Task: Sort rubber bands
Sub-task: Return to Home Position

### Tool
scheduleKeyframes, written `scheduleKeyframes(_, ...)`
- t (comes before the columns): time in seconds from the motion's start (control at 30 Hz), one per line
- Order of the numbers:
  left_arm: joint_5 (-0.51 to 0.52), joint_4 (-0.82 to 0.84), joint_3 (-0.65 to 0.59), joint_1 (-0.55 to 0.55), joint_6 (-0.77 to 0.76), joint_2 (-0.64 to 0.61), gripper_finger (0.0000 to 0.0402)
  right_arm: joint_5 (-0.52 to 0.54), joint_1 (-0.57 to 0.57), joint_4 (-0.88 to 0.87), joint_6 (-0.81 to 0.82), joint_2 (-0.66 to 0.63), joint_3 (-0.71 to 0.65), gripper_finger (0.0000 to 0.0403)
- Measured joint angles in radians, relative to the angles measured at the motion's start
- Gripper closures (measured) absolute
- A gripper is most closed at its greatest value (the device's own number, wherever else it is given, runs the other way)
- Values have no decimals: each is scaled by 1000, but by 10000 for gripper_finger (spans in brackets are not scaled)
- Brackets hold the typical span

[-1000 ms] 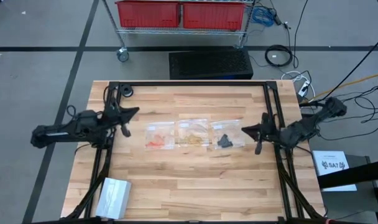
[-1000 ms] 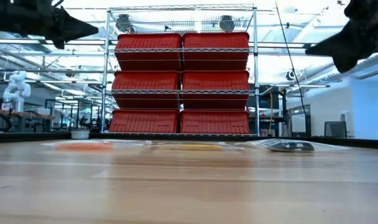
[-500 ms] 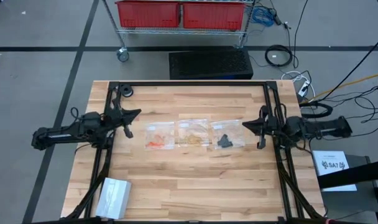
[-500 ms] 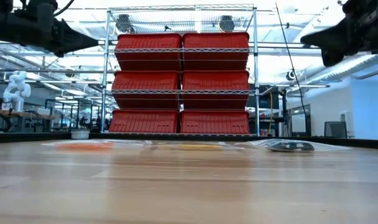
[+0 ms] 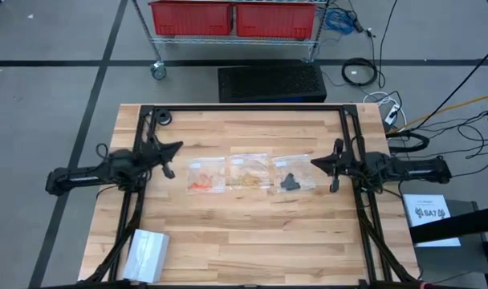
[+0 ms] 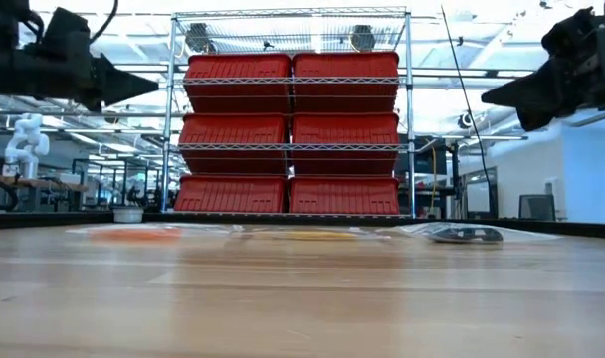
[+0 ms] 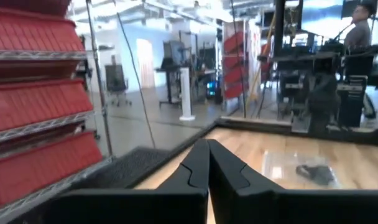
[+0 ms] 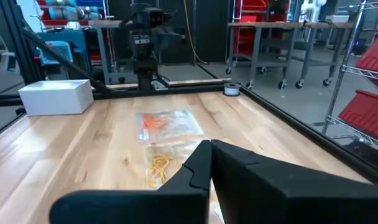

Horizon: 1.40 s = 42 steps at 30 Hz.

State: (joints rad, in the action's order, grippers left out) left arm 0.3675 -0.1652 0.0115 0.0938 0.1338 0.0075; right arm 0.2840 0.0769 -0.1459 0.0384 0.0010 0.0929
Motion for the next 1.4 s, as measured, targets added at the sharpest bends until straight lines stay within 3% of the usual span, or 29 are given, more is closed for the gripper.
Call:
scheduleKeyframes(0.3, -29, 19, -3, -2, -8, -7, 400, -58, -82, 98, -41, 6, -46, 403)
scheduleKeyframes(0.43, -24, -23, -3, -2, 43, -7, 400, -146, -159, 186, -59, 6, -81, 403)
scheduleKeyframes(0.6, -7, -10, -3, -7, 57, -7, 400, -218, -181, 141, -115, 0, 25, 403)
scheduleKeyframes(0.7, 5, 18, -3, -15, 33, -7, 400, -185, -180, 93, -150, 0, 42, 403)
scheduleKeyframes(0.87, 5, 15, -3, -24, 30, -7, 400, -159, -200, 246, -161, 1, -70, 403)
scheduleKeyframes(1.03, 7, 19, -4, -24, 27, -7, 400, -176, -211, 226, -142, 12, -80, 403)
scheduleKeyframes(1.23, 13, 56, -4, -23, -48, -8, 400, 22, -223, 201, -155, 15, -80, 403)
scheduleKeyframes(1.4, 15, 105, -4, -23, -62, 4, 400, 66, -222, 207, -180, 15, -80, 403)
